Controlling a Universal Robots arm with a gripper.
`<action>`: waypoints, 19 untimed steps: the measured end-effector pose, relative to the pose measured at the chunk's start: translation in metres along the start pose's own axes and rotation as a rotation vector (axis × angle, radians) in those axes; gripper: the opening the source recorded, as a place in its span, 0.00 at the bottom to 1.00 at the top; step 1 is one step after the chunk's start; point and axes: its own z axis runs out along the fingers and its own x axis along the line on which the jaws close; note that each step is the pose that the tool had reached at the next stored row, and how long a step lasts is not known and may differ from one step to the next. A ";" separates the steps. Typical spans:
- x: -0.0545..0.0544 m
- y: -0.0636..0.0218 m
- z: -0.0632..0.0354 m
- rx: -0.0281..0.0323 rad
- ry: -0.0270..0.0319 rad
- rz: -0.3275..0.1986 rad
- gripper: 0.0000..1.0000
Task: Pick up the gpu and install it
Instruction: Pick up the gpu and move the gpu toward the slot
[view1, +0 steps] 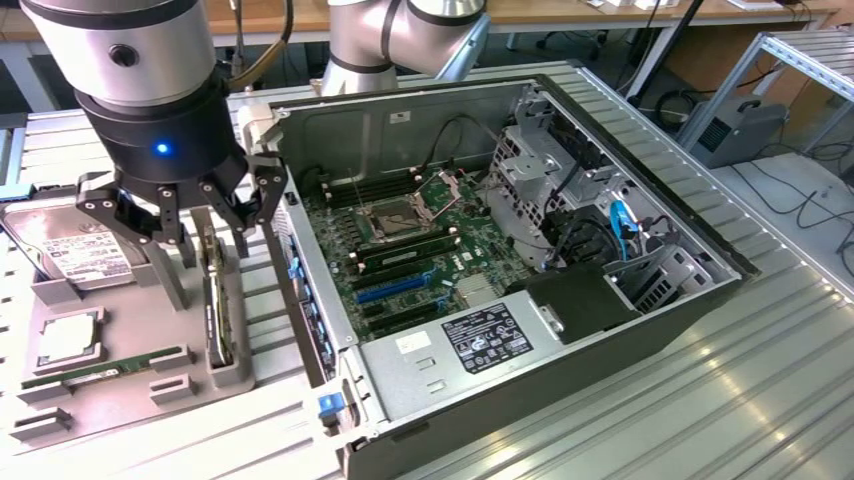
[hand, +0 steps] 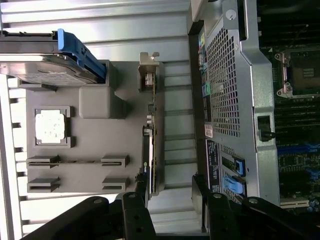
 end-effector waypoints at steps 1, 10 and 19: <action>0.000 0.0000 0.0004 0.0000 0.0000 0.000 0.48; 0.000 -0.0002 0.0043 0.0000 0.0000 0.000 0.48; 0.000 -0.0004 0.0086 0.0001 0.0001 0.000 0.48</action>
